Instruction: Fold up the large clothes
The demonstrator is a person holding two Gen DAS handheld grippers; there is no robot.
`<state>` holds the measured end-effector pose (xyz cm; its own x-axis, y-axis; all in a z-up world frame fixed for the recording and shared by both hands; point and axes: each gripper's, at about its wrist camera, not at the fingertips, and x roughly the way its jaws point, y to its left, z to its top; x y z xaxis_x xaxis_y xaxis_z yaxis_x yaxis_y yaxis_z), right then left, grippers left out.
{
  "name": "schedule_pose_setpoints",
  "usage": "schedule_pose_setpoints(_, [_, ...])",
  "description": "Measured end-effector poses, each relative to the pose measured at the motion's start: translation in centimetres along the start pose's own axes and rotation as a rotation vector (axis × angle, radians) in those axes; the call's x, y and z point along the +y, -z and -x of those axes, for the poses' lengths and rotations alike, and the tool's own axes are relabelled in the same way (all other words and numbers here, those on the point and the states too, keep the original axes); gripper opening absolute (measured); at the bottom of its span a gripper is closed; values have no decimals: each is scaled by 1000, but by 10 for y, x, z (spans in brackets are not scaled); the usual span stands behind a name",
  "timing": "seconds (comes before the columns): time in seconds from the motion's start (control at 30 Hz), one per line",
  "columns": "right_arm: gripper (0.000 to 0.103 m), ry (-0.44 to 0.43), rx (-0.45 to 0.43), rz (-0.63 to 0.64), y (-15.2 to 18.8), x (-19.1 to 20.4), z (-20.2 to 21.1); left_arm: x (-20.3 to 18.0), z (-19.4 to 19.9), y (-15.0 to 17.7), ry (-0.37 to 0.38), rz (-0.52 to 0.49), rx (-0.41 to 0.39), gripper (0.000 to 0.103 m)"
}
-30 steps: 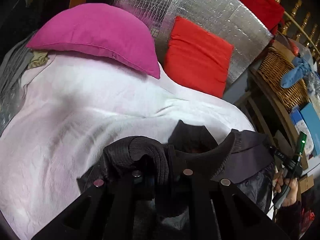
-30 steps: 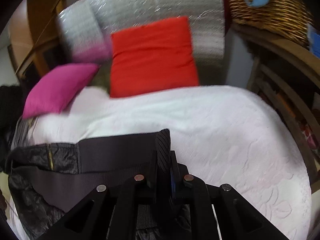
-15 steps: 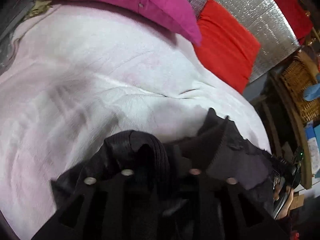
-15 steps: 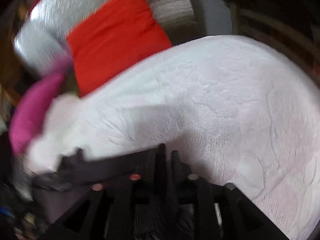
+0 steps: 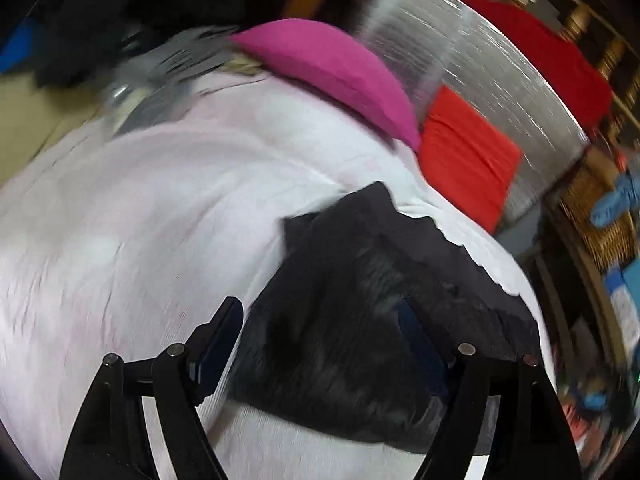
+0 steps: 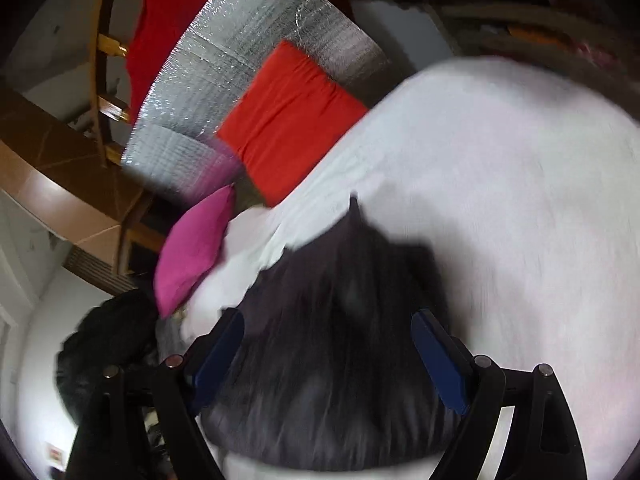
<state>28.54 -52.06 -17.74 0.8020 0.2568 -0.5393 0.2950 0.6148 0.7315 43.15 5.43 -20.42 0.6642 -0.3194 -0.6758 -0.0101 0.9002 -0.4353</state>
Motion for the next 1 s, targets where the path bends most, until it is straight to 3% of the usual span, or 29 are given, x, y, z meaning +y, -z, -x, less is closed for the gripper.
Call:
schedule_pose_setpoints(0.17, [88, 8, 75, -119, 60, -24, 9, 21, 0, 2, -31, 57, -19, 81])
schedule_pose_setpoints(0.27, [88, -35, 166, -255, 91, -42, -10, 35, -10, 1, -29, 134, -18, 81])
schedule_pose_setpoints(0.37, [88, -17, 214, -319, 107, -46, -27, 39, -23, 1, 5, 163, 22, 81])
schedule_pose_setpoints(0.6, [88, -30, 164, -359, 109, -52, -42, 18, -31, 1, -6, 32, 18, 80])
schedule_pose_setpoints(0.7, [88, -37, 154, -364, 106, -54, -43, 9, -38, 5, -41, -59, 67, 79])
schedule_pose_setpoints(0.8, [88, -17, 145, -356, 101, -56, -41, 2, -48, 13, -89, -130, 118, 43])
schedule_pose_setpoints(0.93, [88, 21, 105, -321, 93, -57, -29, -6, -46, 23, -124, -214, 117, 21])
schedule_pose_setpoints(1.0, [88, 37, 92, -310, 93, -61, -23, -6, -44, 27, -145, -251, 126, 19])
